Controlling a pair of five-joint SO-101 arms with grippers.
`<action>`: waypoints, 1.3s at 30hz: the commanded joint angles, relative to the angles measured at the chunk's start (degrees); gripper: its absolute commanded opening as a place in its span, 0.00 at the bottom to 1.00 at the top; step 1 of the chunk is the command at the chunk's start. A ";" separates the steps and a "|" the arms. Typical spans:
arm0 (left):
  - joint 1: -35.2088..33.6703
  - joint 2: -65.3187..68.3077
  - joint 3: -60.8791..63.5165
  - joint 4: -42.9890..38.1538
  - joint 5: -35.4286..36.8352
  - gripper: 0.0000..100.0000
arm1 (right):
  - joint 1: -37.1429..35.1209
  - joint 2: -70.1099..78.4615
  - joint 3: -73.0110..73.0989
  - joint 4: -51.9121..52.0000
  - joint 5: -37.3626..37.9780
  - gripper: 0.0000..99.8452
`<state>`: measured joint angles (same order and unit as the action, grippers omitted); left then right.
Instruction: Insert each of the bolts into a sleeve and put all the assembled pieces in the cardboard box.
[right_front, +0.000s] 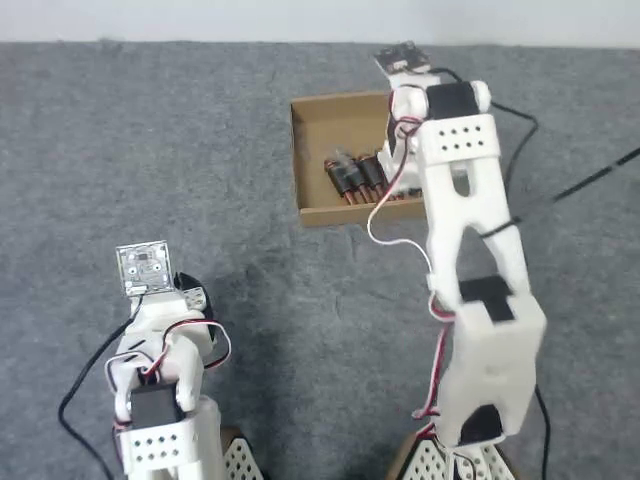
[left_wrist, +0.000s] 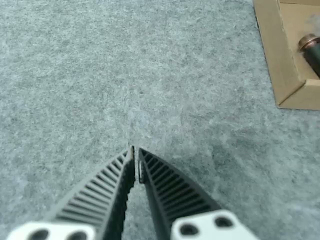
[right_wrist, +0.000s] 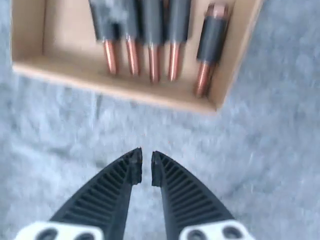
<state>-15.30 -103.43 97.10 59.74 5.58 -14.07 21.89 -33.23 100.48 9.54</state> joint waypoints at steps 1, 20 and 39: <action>-0.35 -0.88 -0.57 -1.41 -0.53 0.01 | 2.77 -11.21 9.05 2.15 0.97 0.01; -0.26 -0.88 -0.57 -1.23 -0.53 0.01 | 12.09 -58.24 86.33 -46.55 1.05 0.01; -0.35 -0.88 -0.57 -1.23 -0.53 0.01 | 11.56 -97.63 113.23 -46.02 0.97 0.01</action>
<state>-15.30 -103.43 97.10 59.74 5.49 -2.90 -69.63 78.24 53.89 9.80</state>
